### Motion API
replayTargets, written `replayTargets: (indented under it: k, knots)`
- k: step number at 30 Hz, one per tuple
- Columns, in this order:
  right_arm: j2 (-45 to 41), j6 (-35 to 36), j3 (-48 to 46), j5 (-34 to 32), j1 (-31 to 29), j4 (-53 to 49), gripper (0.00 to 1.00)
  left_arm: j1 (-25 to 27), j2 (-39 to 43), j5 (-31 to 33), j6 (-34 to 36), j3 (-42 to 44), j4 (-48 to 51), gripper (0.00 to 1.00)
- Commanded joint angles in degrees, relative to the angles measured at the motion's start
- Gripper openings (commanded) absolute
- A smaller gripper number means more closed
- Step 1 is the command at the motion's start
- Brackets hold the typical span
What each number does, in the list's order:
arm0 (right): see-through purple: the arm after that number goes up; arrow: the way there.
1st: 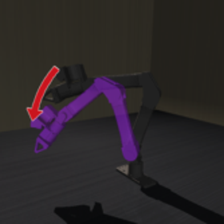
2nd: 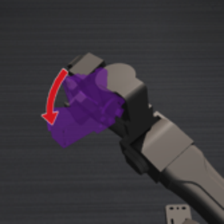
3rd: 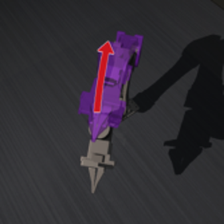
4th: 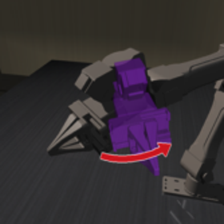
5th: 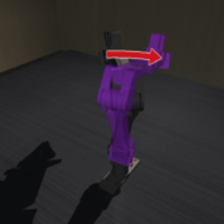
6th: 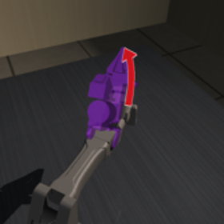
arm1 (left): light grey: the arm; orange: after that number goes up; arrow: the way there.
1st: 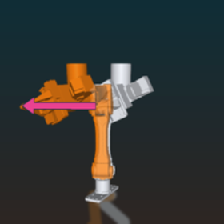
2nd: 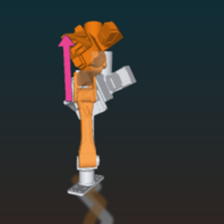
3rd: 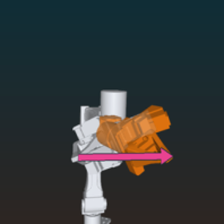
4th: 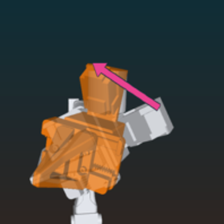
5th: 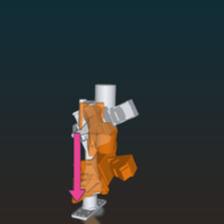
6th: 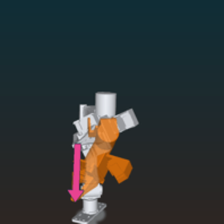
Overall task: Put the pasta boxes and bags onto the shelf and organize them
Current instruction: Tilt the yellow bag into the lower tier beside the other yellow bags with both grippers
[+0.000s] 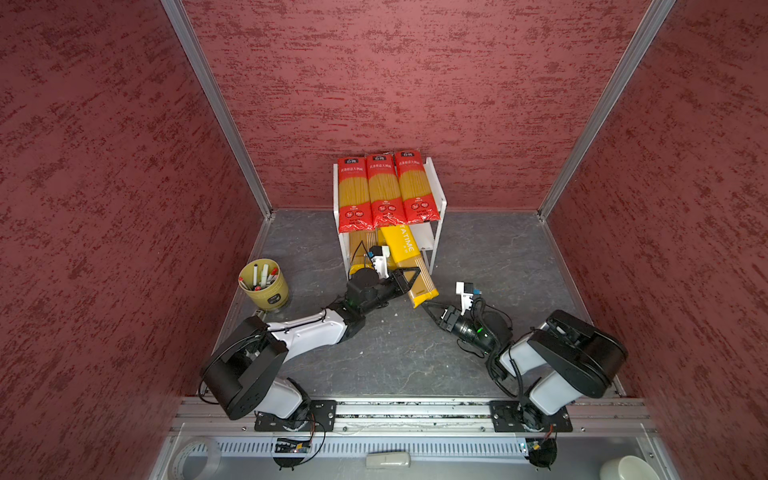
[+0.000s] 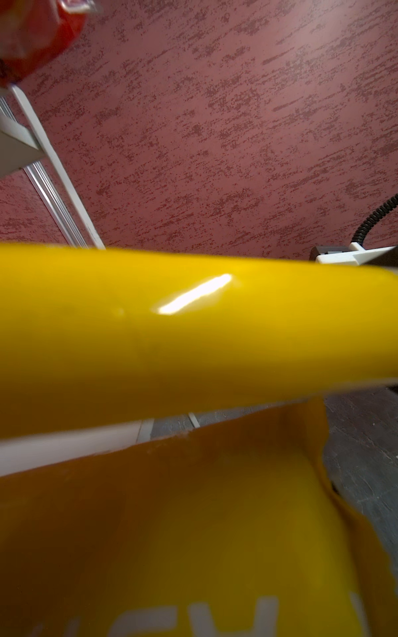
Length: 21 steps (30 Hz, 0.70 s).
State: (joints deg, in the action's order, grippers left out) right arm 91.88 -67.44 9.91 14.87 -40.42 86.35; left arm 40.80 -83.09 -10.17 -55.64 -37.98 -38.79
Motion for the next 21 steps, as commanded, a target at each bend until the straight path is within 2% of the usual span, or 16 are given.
replayTargets:
  k: [1, 7, 10, 13, 21]
  knots:
    - [-2.93, 1.64, 1.82, -6.26, -1.15, 7.08, 0.54, 2.08, 1.98, -3.83, 0.83, -2.09, -8.85, 0.09]
    - [-3.67, 1.25, 0.33, -8.32, -1.13, 7.10, 0.56, 1.39, 1.27, -4.38, 0.91, -2.72, -9.36, 0.09]
    - [-2.99, -1.41, -2.36, -11.13, -1.14, 7.21, 0.61, -0.32, 1.36, -4.91, 0.61, -2.61, -9.64, 0.09]
    - [-4.03, -1.03, -4.69, -12.67, -1.13, 7.12, 0.65, -0.98, 1.25, -5.99, 1.02, -3.38, -8.84, 0.09]
    - [-3.76, -2.28, -2.49, -10.48, -1.20, 7.23, 0.67, -0.32, -0.22, -6.44, 0.45, -4.11, -10.47, 0.10]
